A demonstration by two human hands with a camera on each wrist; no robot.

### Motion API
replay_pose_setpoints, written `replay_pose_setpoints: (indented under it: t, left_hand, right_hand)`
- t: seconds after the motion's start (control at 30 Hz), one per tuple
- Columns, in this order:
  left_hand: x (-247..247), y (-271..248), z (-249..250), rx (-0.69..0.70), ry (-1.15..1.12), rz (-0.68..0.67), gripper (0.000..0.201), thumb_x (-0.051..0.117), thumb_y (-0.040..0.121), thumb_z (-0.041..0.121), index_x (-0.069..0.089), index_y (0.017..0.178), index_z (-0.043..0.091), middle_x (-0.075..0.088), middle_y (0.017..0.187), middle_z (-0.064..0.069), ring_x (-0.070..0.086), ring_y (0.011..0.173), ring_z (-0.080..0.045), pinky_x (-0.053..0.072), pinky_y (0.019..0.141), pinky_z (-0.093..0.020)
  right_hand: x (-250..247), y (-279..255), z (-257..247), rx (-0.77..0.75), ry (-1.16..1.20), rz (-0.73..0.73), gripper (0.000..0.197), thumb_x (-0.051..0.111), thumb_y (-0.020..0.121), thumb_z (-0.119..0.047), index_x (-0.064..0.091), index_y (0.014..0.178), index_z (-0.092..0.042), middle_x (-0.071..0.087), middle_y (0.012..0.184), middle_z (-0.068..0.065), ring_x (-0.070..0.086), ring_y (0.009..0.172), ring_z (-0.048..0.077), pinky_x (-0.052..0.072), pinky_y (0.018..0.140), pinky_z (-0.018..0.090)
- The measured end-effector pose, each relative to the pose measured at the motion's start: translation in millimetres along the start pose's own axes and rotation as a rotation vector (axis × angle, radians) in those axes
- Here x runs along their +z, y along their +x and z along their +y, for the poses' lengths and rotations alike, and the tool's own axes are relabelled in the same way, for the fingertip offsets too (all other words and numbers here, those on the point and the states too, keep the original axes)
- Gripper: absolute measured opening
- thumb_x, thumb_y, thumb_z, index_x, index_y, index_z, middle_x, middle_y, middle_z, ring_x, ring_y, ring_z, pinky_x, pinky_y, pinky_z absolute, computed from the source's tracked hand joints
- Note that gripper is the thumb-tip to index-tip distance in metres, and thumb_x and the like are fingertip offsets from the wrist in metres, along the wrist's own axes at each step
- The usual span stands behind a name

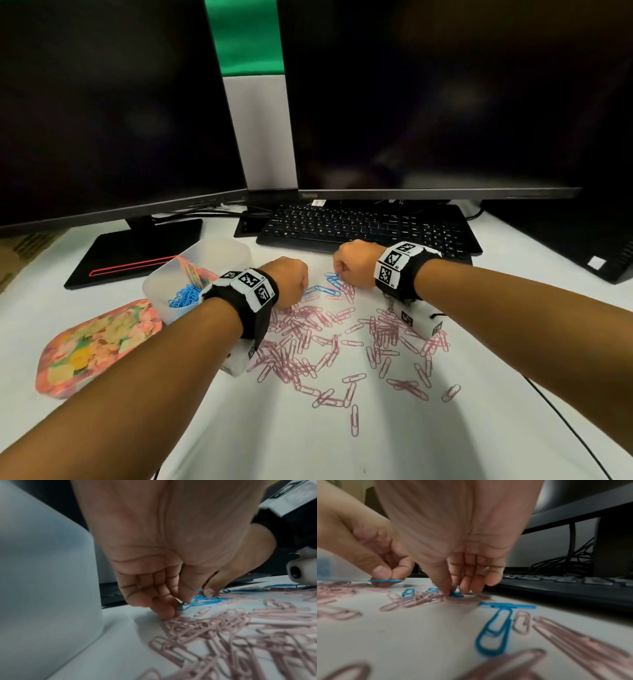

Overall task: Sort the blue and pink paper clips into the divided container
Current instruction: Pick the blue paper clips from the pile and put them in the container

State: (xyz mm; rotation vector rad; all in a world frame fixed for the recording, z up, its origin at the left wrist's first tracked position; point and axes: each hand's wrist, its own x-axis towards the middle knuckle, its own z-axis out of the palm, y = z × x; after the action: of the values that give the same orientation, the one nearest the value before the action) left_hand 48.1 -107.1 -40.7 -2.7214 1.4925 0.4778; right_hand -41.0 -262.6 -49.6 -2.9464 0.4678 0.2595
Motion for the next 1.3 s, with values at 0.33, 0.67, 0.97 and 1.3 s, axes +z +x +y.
replay_pose_setpoints:
  t: [0.33,0.67,0.97,1.3]
  left_hand:
    - [-0.4,-4.8,-1.9,0.04,-0.132,0.075,0.038,0.041,0.097,0.009,0.061,0.129,0.018,0.059,0.132,-0.007,0.055,0.119,-0.023,0.041,0.093,-0.023]
    - [-56.3,-41.5,-12.3,0.107,-0.242,0.215,0.027,0.052,0.087,0.007,0.072,0.087,0.025,0.061,0.068,0.016,0.06,0.077,-0.015,0.043,0.066,-0.015]
    - [-83.4,-107.0,-111.7,-0.077,-0.017,0.171,0.025,0.063,0.085,0.01,0.077,0.09,0.03,0.071,0.084,0.018,0.06,0.073,0.003,0.04,0.061,-0.006]
    - [-64.6,-102.0,-133.5,-0.199,0.023,0.327,0.031,0.056,0.081,0.007,0.073,0.084,0.032,0.065,0.082,0.01,0.059,0.082,-0.014,0.045,0.071,-0.025]
  right_hand:
    - [-2.3,-8.2,2.7,0.1,0.14,-0.006,0.022,0.062,0.083,-0.007,0.072,0.103,-0.011,0.071,0.104,0.003,0.059,0.084,0.017,0.046,0.073,0.021]
    - [-29.4,-16.3,-11.5,0.057,0.311,0.087,0.015,0.066,0.084,-0.016,0.075,0.095,-0.012,0.074,0.091,0.008,0.068,0.081,0.023,0.056,0.07,0.028]
    - [-57.6,-10.6,-124.8,-0.192,0.555,0.065,0.01,0.067,0.081,-0.006,0.074,0.089,-0.005,0.069,0.071,0.008,0.063,0.06,0.016,0.057,0.054,0.027]
    - [-54.0,6.9,-171.1,-0.163,0.564,0.184,0.026,0.062,0.08,-0.003,0.071,0.101,-0.015,0.065,0.077,-0.001,0.067,0.061,0.017,0.057,0.06,0.022]
